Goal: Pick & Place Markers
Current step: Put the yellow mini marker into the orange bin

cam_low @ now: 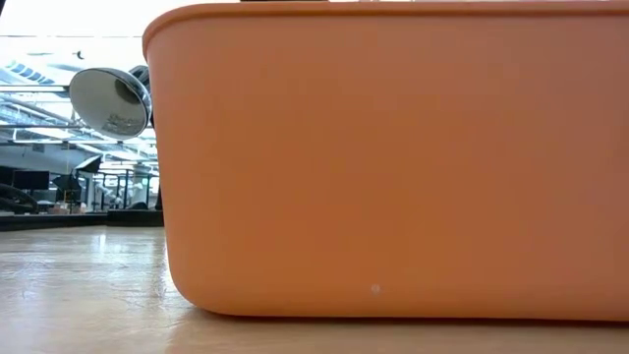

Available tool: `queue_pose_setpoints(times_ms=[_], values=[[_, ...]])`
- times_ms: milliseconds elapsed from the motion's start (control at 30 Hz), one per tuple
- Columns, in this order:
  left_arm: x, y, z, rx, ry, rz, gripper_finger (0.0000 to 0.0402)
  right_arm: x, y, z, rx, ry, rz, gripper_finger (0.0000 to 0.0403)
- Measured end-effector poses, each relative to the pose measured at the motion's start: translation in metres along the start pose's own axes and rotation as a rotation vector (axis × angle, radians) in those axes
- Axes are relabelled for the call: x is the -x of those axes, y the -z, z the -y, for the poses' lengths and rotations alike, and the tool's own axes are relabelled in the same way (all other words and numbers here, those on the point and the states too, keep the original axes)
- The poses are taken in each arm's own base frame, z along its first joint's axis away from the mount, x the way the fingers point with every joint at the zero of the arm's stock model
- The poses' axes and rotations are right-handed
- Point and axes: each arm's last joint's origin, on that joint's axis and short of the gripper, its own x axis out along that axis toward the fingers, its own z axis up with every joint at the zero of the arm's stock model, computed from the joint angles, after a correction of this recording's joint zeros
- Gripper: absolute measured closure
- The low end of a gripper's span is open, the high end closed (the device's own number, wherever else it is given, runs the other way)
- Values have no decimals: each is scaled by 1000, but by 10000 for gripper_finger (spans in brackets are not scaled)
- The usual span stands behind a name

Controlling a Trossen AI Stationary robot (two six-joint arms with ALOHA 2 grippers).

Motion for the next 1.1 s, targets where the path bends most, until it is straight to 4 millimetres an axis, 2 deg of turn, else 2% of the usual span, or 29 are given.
queue_pose_setpoints(times_ms=[167,267,333,400,533,767,900,1000,1100], values=[[64,8,-14,-39,-216,94,264,0,0,0,0,0,0,392],[94,19,-31,25,-392,164,271,0,0,0,0,0,0,392],[106,29,-45,80,-461,192,272,0,0,0,0,0,0,392],[109,42,-60,119,-502,187,269,0,0,0,0,0,0,392],[102,75,-103,254,-581,154,251,0,0,0,0,0,0,392],[68,117,-196,520,-650,105,205,0,0,0,0,0,0,392],[43,134,-248,608,-482,30,189,0,0,0,0,0,0,392],[26,139,-278,691,-346,107,190,0,0,0,0,0,0,392],[16,143,-299,758,-304,171,197,0,0,0,0,0,0,392]])
